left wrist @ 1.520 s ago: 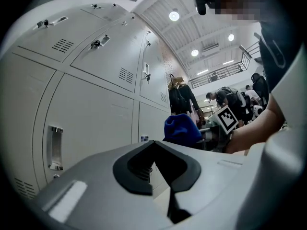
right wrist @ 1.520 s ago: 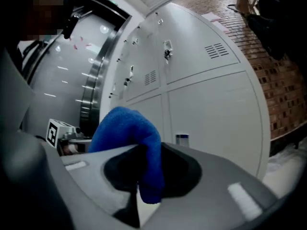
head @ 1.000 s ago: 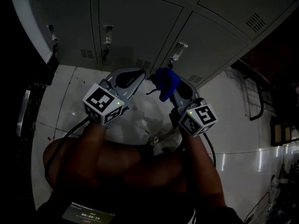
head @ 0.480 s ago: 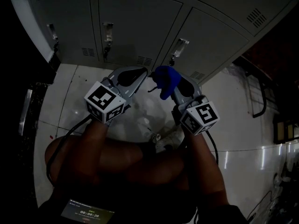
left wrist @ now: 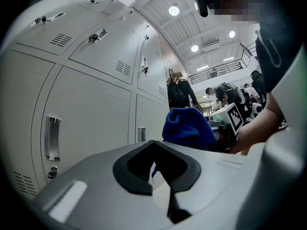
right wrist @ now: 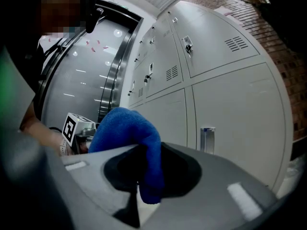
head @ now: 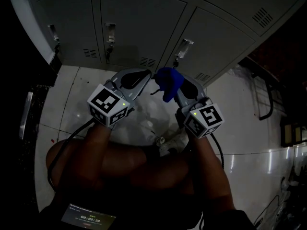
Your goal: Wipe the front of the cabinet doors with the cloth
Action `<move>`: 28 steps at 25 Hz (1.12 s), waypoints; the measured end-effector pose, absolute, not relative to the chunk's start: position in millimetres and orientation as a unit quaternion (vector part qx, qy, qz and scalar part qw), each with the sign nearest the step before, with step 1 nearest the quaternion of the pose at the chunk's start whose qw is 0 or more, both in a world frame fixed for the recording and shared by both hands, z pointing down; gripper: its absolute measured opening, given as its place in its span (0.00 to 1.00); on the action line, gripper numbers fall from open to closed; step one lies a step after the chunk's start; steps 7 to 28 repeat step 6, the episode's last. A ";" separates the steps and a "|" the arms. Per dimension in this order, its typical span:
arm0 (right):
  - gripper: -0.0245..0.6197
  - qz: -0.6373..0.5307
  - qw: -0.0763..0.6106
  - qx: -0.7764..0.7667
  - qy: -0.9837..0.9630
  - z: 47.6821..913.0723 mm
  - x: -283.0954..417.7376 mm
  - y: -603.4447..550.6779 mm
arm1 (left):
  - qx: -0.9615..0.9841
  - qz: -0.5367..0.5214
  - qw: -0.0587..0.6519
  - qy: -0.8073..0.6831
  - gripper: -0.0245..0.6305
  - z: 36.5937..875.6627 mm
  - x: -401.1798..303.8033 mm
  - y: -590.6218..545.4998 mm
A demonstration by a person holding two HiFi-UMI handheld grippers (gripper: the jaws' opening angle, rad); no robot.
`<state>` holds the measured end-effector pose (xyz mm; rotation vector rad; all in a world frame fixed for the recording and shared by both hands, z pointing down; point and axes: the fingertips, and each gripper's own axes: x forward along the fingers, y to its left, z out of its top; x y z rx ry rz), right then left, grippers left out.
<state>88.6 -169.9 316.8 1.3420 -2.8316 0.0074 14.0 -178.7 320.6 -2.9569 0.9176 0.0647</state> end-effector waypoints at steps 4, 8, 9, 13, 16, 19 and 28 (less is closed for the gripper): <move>0.15 0.000 0.009 0.430 -0.903 318.3 88.1 -170.1 | -0.955 0.022 0.024 0.296 0.05 319.3 15.2 -177.8; 0.15 -0.004 0.013 0.429 -0.903 318.9 87.8 -170.3 | -0.955 0.022 0.026 0.296 0.04 320.7 15.6 -178.6; 0.15 -0.004 0.013 0.429 -0.903 318.9 87.8 -170.3 | -0.955 0.022 0.026 0.296 0.04 320.7 15.6 -178.6; 0.15 -0.004 0.013 0.429 -0.903 318.9 87.8 -170.3 | -0.955 0.022 0.026 0.296 0.04 320.7 15.6 -178.6; 0.15 -0.004 0.013 0.429 -0.903 318.9 87.8 -170.3 | -0.955 0.022 0.026 0.296 0.04 320.7 15.6 -178.6; 0.15 -0.004 0.013 0.429 -0.903 318.9 87.8 -170.3 | -0.955 0.022 0.026 0.296 0.04 320.7 15.6 -178.6; 0.15 -0.004 0.013 0.429 -0.903 318.9 87.8 -170.3 | -0.955 0.022 0.026 0.296 0.04 320.7 15.6 -178.6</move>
